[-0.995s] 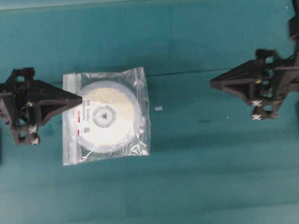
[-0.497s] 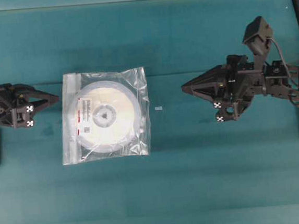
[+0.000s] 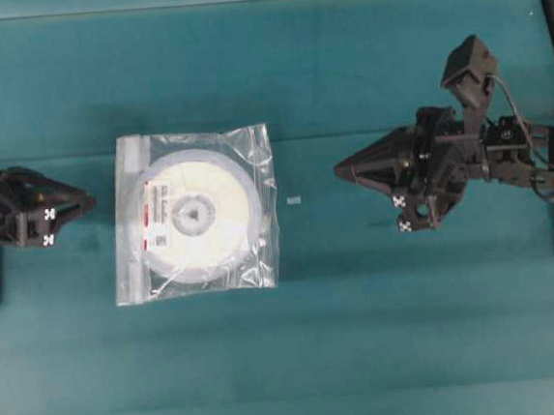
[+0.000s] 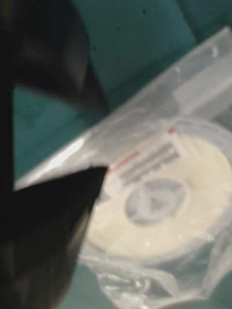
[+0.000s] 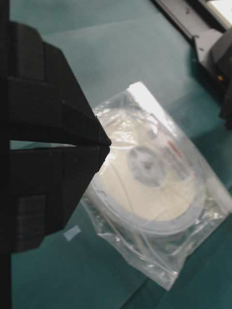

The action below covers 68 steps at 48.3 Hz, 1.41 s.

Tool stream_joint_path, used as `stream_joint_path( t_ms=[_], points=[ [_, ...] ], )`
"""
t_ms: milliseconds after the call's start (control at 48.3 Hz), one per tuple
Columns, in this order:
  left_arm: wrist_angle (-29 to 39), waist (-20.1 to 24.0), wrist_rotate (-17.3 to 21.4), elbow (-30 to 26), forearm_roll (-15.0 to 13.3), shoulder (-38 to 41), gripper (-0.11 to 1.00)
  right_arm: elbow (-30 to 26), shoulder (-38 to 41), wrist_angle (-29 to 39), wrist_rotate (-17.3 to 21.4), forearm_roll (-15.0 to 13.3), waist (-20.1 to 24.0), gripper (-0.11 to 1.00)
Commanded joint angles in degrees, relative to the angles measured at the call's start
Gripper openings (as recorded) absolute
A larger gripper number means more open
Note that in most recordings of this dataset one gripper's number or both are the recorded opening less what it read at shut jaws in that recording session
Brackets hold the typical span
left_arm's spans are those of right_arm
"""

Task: Take out the reel from the clear zip bag.
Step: 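Move both grippers inward toward the bagged white reel, then pinch the left edge of the clear bag with the left gripper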

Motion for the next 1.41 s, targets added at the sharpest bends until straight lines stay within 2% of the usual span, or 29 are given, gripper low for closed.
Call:
stream_joint_path(
  t_ms=[0,62,124,228,477,725,932,1388],
  points=[
    [-0.35,0.18,-0.18,0.0,0.18,0.97,0.77,-1.14,-0.18,0.0,0.62,0.09,0.44,0.0],
    [-0.7,0.18,-0.35,0.26,0.18,2.02,0.91,-1.14,-0.09,0.0,0.88,0.09,0.62,0.0],
    [-1.41,0.18,-0.35,0.53,0.18,2.99,0.98,-1.14,0.0,0.0,1.14,0.09,0.62,0.0],
    [-4.66,0.18,-0.35,0.7,0.18,5.27,0.93,-1.14,0.35,0.0,1.23,0.09,0.7,0.0],
    [-16.35,0.18,-0.44,0.09,0.18,14.85,0.94,-1.23,1.14,0.0,1.23,0.09,0.79,0.0],
    [-21.53,0.09,-1.76,-3.25,0.18,25.66,0.94,-1.23,1.14,0.0,1.23,0.09,0.88,0.0],
    [-23.64,0.18,-2.37,-5.71,0.18,30.85,0.93,-1.05,1.14,0.0,1.23,0.09,1.23,0.0],
    [-22.5,0.18,-2.37,-6.68,0.26,31.64,0.83,-0.62,1.23,0.0,1.23,0.09,1.41,0.0]
  ],
)
